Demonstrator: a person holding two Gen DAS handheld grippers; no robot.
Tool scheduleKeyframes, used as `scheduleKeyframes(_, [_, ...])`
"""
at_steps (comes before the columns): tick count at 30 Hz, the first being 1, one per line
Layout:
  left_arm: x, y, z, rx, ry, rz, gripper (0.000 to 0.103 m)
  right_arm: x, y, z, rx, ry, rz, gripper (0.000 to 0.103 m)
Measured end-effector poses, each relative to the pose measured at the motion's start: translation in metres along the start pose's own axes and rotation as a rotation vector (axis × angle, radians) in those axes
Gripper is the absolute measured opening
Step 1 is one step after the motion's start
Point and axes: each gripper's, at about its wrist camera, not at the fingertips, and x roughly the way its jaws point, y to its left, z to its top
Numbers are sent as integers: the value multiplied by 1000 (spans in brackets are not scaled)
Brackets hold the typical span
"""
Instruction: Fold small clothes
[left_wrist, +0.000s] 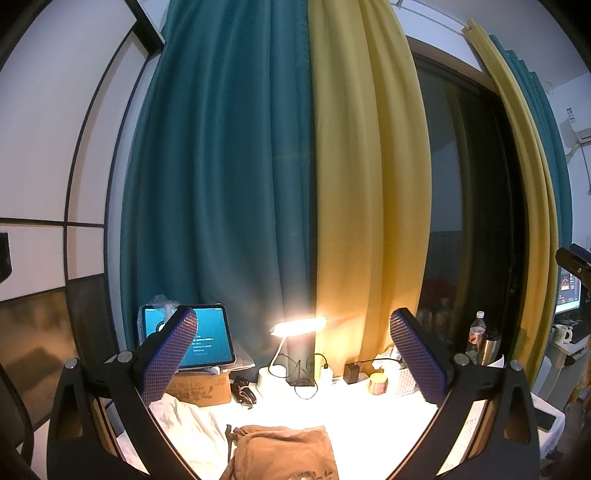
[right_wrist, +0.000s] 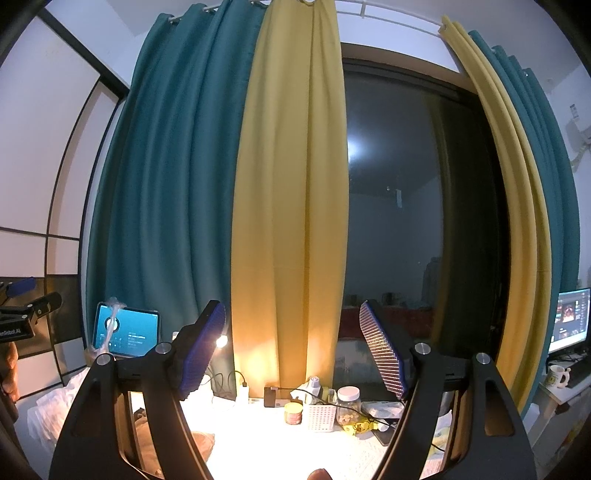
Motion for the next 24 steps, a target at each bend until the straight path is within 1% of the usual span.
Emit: scheduleKeyframes(24, [-5, -4, -1, -3, 7, 3, 103, 5, -6, -2, -1, 19, 7, 78])
